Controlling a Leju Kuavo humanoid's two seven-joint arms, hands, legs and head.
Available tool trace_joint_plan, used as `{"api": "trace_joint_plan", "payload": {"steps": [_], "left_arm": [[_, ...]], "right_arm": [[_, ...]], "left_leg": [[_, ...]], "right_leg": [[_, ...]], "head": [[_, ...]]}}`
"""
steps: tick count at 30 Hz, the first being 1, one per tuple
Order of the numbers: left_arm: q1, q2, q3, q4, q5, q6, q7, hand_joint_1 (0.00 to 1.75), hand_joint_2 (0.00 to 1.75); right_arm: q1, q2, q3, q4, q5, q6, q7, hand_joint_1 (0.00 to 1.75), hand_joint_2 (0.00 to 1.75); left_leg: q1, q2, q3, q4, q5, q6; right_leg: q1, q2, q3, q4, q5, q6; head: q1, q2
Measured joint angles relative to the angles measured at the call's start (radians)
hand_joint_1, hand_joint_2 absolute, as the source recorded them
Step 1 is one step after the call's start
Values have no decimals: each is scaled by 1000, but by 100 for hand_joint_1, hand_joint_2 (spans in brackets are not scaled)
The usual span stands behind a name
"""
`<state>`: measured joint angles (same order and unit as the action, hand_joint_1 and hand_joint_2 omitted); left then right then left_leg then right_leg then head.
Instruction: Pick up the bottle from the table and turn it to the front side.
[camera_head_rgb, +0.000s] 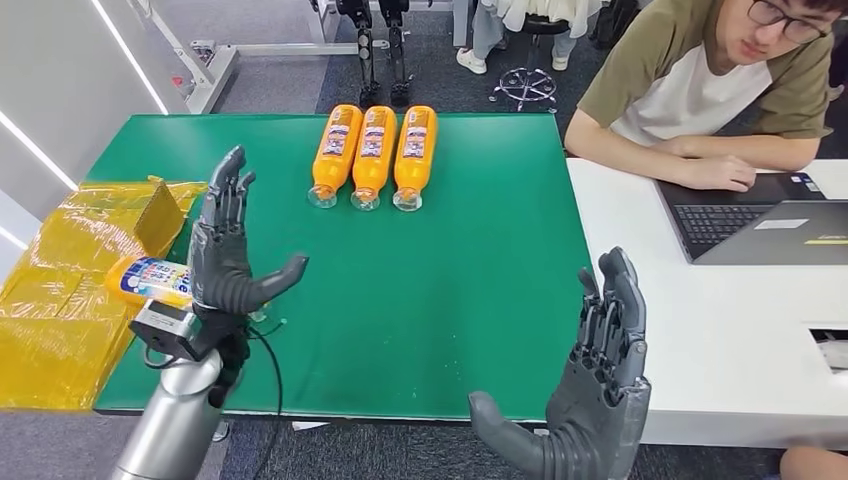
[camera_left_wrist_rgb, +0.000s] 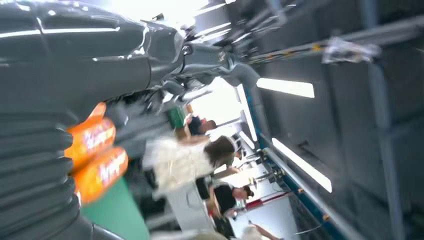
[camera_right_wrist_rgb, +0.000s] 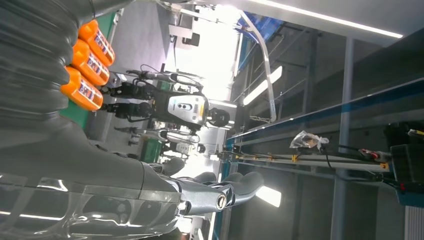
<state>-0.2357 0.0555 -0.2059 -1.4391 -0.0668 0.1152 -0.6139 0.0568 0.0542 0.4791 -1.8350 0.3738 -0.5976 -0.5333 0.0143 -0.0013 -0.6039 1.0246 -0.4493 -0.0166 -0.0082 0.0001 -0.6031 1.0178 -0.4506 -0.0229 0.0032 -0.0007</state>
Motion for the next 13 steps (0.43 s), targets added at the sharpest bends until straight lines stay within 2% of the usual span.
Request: {"api": "trace_joint_plan", "payload": {"steps": [3,6,9,13], "left_arm": [[57,-92,-40,-36,63,36,-5,0,175],[97,-153,-62,-57,96,47,-9,0,175],[115,-186,-72,-68,105,48,-10,0,175],[124,-206,-75,-74,98,53,-4,0,175]], "right_arm": [[0,0,1,1,2,0,1,0,175],[0,0,1,1,2,0,3,0,175],[1,0,1,1,2,1,7,0,175],[0,0,1,1,2,4,11,0,175]], "left_leg": [[-1,0,0,0,-1,2],[0,0,0,0,-2,2],[0,0,0,0,-2,3],[0,0,0,0,-2,3]], "right_leg": [[-1,1,0,0,-1,1],[-1,0,0,0,-2,2],[-1,0,0,0,-2,2],[0,0,0,0,-2,2]], "head": [[0,0],[0,0],[0,0],[0,0]]}}
